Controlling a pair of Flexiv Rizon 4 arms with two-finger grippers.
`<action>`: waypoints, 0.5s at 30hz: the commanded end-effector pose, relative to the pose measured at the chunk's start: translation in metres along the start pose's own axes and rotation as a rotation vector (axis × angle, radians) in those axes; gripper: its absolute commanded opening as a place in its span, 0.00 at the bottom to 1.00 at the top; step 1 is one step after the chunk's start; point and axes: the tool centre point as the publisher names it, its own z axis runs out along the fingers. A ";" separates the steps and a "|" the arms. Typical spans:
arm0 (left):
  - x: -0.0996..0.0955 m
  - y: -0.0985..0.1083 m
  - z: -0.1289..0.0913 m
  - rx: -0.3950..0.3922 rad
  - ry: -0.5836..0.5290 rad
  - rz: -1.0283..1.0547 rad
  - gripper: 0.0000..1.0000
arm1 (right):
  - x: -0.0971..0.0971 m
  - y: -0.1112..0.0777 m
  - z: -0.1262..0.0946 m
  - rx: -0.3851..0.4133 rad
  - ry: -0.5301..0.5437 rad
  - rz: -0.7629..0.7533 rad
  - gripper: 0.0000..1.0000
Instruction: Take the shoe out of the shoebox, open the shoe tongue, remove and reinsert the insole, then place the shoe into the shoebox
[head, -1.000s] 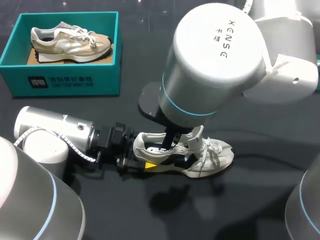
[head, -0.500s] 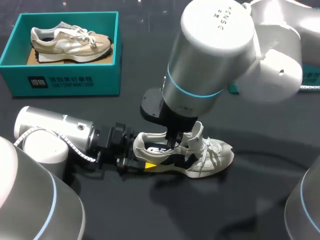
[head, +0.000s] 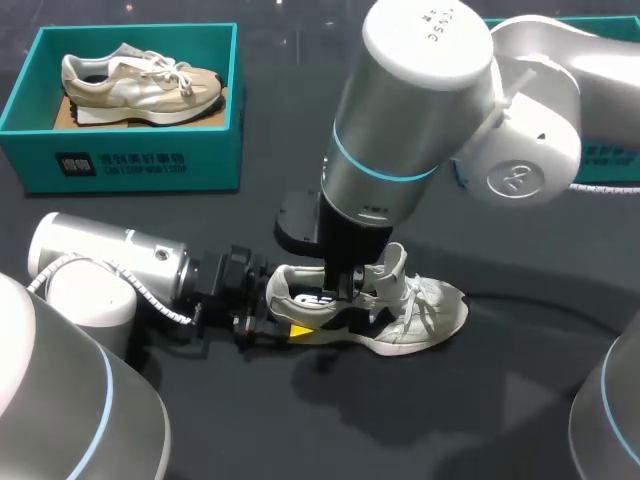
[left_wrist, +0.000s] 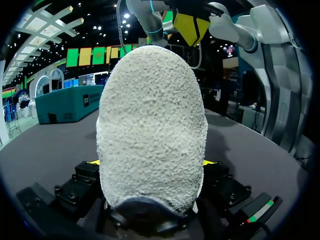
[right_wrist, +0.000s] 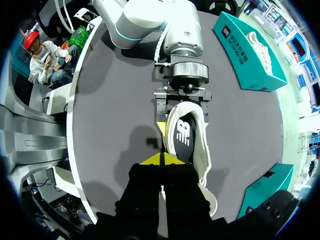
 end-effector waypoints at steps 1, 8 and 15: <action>0.001 0.002 0.001 -0.001 -0.001 0.001 0.00 | -0.011 0.013 0.019 0.015 0.055 -0.001 0.00; 0.001 0.002 0.001 -0.001 -0.001 0.001 0.00 | -0.011 0.013 0.019 0.015 0.055 -0.001 0.00; 0.001 0.002 0.001 -0.001 -0.001 0.001 0.00 | -0.015 0.017 0.039 0.012 0.014 -0.053 0.00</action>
